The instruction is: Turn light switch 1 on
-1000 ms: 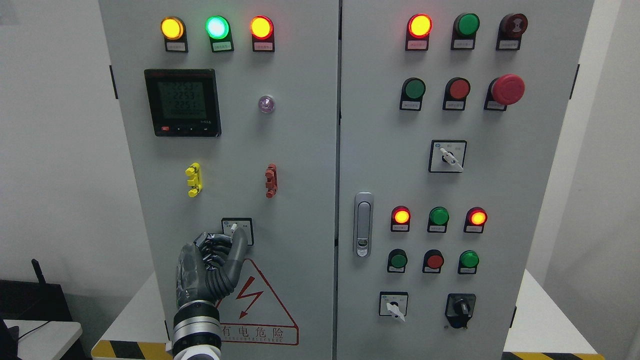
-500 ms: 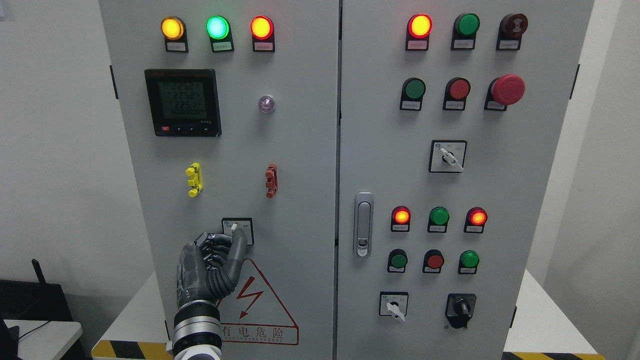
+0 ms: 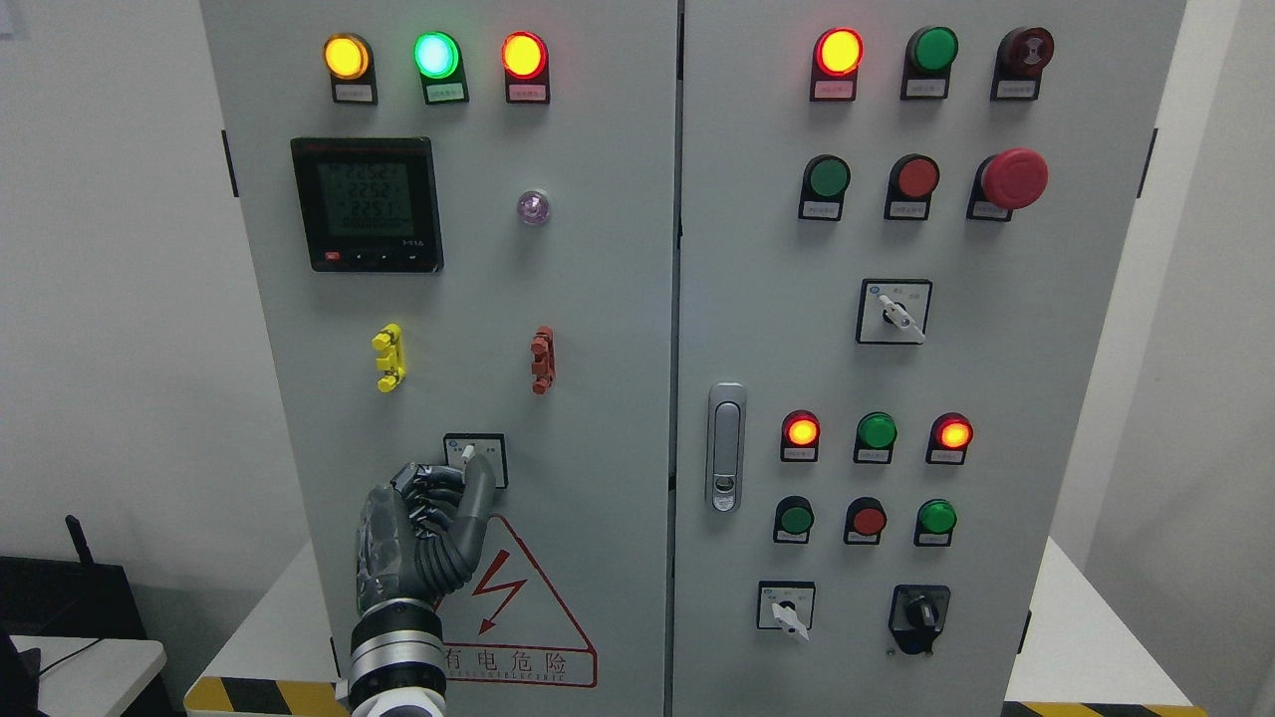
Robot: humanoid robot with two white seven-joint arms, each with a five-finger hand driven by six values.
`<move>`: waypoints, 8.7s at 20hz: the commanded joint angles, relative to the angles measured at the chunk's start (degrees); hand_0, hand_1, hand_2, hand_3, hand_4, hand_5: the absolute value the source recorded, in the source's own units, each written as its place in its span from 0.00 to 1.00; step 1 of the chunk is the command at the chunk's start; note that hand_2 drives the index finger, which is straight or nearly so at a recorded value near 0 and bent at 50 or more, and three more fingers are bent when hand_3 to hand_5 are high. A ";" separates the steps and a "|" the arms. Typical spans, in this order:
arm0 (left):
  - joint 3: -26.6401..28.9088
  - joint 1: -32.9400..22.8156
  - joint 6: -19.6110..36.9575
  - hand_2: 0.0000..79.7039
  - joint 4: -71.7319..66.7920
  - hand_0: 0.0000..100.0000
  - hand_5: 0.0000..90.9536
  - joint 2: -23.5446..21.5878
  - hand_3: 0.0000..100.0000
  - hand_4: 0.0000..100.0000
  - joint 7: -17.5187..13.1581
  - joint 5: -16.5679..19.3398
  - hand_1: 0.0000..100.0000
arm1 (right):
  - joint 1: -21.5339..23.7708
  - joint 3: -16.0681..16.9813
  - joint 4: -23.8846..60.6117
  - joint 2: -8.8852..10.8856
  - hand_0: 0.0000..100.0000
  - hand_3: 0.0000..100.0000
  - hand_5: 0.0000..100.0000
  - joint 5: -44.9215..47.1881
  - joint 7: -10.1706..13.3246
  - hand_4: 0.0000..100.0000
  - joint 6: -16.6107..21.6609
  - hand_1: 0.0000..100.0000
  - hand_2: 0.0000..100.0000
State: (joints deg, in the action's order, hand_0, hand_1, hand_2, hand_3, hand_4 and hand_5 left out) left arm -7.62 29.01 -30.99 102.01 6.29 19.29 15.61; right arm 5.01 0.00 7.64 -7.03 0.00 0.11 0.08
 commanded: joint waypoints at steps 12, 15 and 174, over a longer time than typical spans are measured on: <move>-0.46 0.00 -0.04 0.67 -0.06 0.39 0.87 -0.05 0.71 0.85 -0.04 0.04 0.41 | 0.00 -1.14 0.01 0.00 0.12 0.00 0.00 1.49 -0.02 0.00 0.00 0.39 0.00; -0.46 0.00 -0.04 0.69 -0.06 0.41 0.87 -0.05 0.71 0.85 -0.04 0.04 0.39 | 0.00 -1.14 0.01 0.00 0.12 0.00 0.00 1.49 -0.02 0.00 0.00 0.39 0.00; 13.16 -35.16 33.63 0.00 -95.16 0.22 0.00 -11.30 0.00 0.00 -30.98 -3.83 0.01 | 0.00 -1.14 0.01 0.00 0.12 0.00 0.00 1.49 -0.02 0.00 0.00 0.39 0.00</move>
State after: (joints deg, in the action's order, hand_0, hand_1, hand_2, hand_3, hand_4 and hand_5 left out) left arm 7.03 -6.71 2.57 9.39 -5.08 -11.52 11.80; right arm 5.01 0.00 7.64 -7.03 0.00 0.13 0.09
